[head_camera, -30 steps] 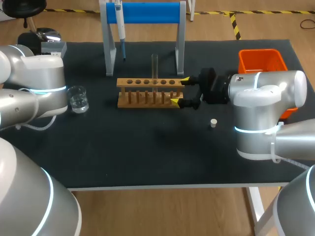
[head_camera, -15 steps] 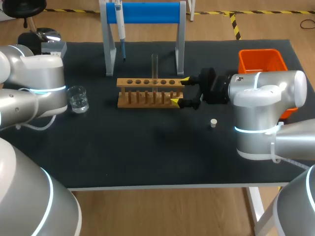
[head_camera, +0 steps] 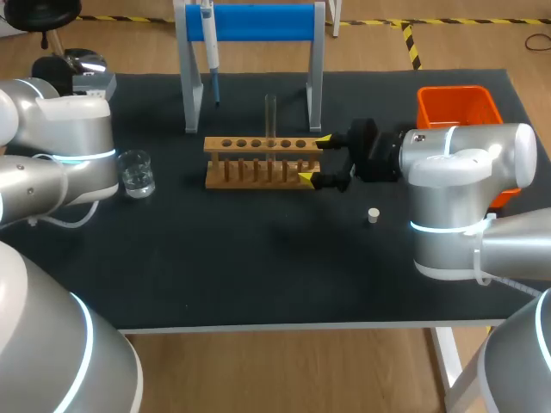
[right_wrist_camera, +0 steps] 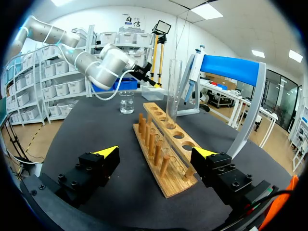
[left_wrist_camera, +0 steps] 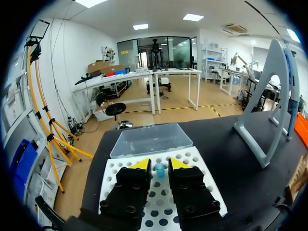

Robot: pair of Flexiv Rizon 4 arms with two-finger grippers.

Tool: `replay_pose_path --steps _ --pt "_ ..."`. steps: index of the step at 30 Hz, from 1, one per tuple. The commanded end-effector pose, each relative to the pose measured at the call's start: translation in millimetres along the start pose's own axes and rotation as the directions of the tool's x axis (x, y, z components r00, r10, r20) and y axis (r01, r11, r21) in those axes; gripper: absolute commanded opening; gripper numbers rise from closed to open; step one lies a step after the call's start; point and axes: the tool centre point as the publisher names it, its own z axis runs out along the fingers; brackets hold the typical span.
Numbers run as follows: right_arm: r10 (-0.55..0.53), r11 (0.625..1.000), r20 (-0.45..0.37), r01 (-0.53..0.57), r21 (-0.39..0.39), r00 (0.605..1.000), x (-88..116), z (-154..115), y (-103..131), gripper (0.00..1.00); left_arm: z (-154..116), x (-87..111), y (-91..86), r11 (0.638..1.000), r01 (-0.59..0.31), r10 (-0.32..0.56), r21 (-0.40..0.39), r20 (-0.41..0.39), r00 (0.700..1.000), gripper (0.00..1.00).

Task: Invert the test tube, pick up the pipette, mount the tip to pipette, aspirate from beaker and dispense into the tube, eject the tip, return the pipette, and cap with the stopper.

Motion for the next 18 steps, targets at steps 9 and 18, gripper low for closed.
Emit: replay_pose_path --steps 9,18 --pt "0.000 1.000 -0.002 0.000 0.002 1.000 -0.4 -0.7 0.1 1.00 6.4 -4.0 2.6 1.000 0.001 -0.001 0.004 -0.002 1.000 0.00" --pt "0.000 1.000 -0.002 0.000 0.002 1.000 -0.4 -0.7 0.1 1.00 4.6 -2.4 2.4 1.000 0.004 -0.004 0.006 -0.006 1.000 0.00"
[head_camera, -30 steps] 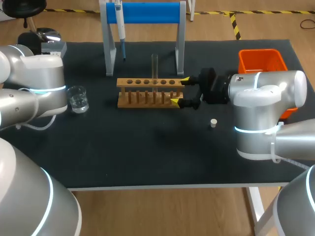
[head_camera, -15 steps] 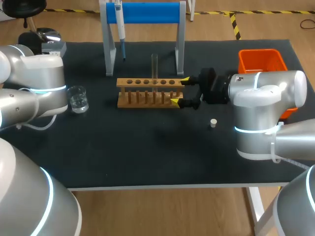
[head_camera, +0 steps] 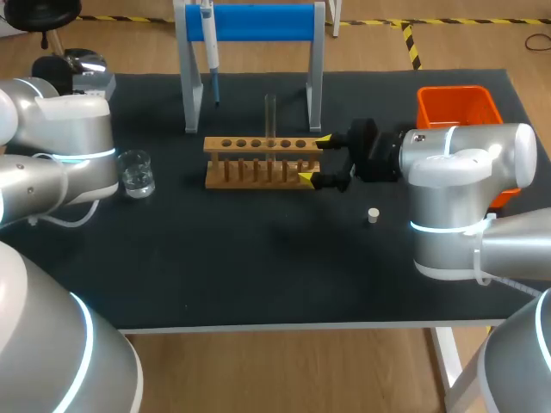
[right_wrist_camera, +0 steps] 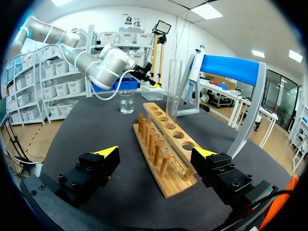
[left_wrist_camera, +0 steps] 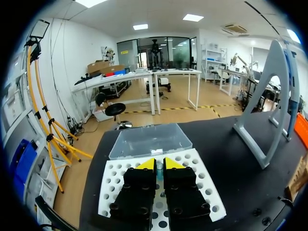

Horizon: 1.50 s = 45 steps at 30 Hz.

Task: Invert the test tube, pick up the pipette, mount the tip to pipette, aspirate from beaker and dispense into the tube, eject the tip, return the pipette, and cap with the stopper.

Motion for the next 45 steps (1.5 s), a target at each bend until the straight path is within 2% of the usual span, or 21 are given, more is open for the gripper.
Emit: replay_pose_path --steps 1,20,26,42,45 --pt "0.000 1.000 -0.002 0.000 0.002 1.000 0 -1 0 1.00 3 -2.4 3.2 1.000 0.001 -0.001 0.005 -0.001 1.000 0.00" --pt "0.000 1.000 -0.002 0.000 0.002 1.000 0 -1 0 1.00 -11 -2.2 -12.0 1.000 -0.009 0.009 0.028 0.012 1.000 0.00" --pt "0.000 1.000 -0.002 0.000 0.002 1.000 0 -1 0 1.00 -21 -3.0 -24.7 0.999 -0.015 0.014 0.040 0.024 1.000 0.00" --pt "0.000 1.000 -0.002 0.000 0.002 1.000 0 -1 0 1.00 -39 -4.7 -42.0 0.995 -0.011 0.002 0.104 0.082 0.997 0.00" --pt "0.000 1.000 -0.002 0.000 0.002 1.000 0 -1 0 1.00 -45 -5.0 -47.3 0.990 -0.008 -0.004 0.138 0.089 0.996 0.00"
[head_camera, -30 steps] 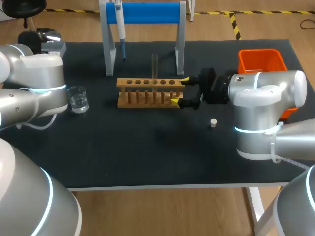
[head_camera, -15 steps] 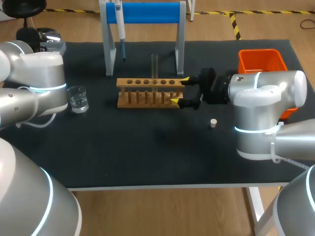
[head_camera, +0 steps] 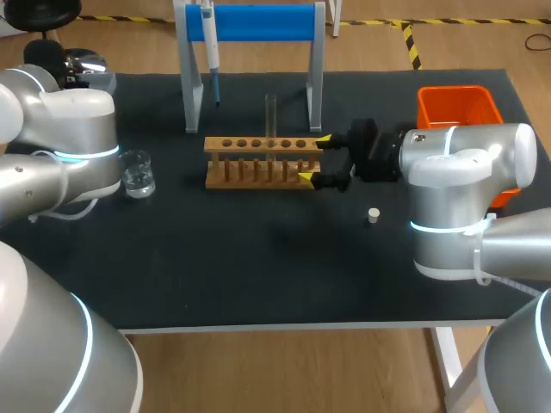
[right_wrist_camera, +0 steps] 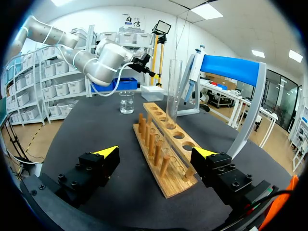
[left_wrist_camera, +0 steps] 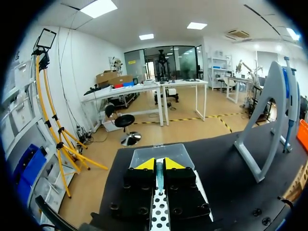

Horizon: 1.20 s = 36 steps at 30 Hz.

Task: Invert the test tube, pick up the pipette, mount the tip to pipette, aspirate from beaker and dispense into the tube, eject the tip, return the pipette, and cap with the stopper.

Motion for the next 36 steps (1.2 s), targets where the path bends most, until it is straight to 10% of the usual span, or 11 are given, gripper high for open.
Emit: replay_pose_path --steps 1,18,28,36 --pt "0.000 1.000 -0.002 0.000 0.002 1.000 0 -1 0 1.00 -8 0.2 -1.3 0.999 0.009 -0.009 0.046 0.006 1.000 0.00" --pt "0.000 1.000 -0.002 0.000 0.002 1.000 0 -1 0 1.00 -56 23.4 -37.8 0.987 -0.020 0.040 0.160 -0.122 0.992 0.00" --pt "0.000 1.000 -0.002 0.000 0.002 1.000 0 -1 0 1.00 -127 83.3 -57.3 0.970 -0.156 0.224 0.184 -0.446 0.867 0.00" --pt "0.000 1.000 -0.002 0.000 0.002 1.000 0 -1 0 1.00 -127 83.3 -57.3 0.970 -0.156 0.224 0.184 -0.446 0.867 0.00"
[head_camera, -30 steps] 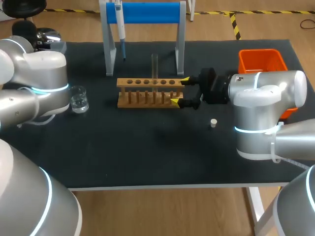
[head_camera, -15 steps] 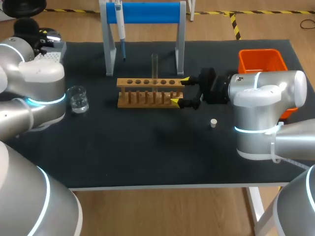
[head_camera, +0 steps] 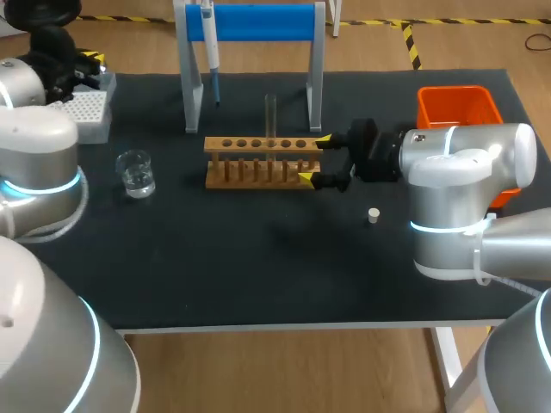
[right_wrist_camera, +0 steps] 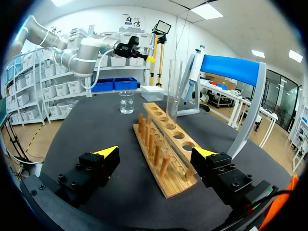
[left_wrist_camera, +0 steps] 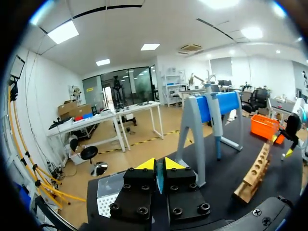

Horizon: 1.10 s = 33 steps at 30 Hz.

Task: Invert the test tube, pick up the pipette, mount the tip to pipette, aspirate from beaker and dispense into the tube, eject the tip, return the pipette, and cap with the stopper.

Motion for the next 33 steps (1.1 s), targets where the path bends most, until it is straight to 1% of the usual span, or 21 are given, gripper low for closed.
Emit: replay_pose_path --steps 1,16,19,24,29,33 --pt "0.000 1.000 -0.002 0.000 0.002 1.000 0 -1 0 1.00 -15 -3.5 -3.4 0.999 -0.002 -0.002 -0.034 -0.099 0.995 0.00" --pt "0.000 1.000 -0.002 0.000 0.002 1.000 0 -1 0 1.00 -15 -3.5 -3.4 0.999 -0.002 -0.002 -0.034 -0.099 0.995 0.00" --pt "0.000 1.000 -0.002 0.000 0.002 1.000 0 -1 0 1.00 -28 20.0 -18.2 0.997 -0.056 0.047 -0.043 -0.177 0.983 0.00" --pt "0.000 1.000 -0.002 0.000 0.002 1.000 0 -1 0 1.00 -50 62.3 -38.4 0.989 -0.136 0.112 -0.062 -0.294 0.949 0.00" --pt "0.000 1.000 -0.002 0.000 0.002 1.000 0 -1 0 1.00 -68 108.1 -55.4 0.972 -0.223 0.175 -0.071 -0.413 0.894 0.00" --pt "0.000 1.000 -0.002 0.000 0.002 1.000 0 -1 0 1.00 -76 144.0 -64.1 0.959 -0.277 0.209 -0.064 -0.501 0.840 0.00"
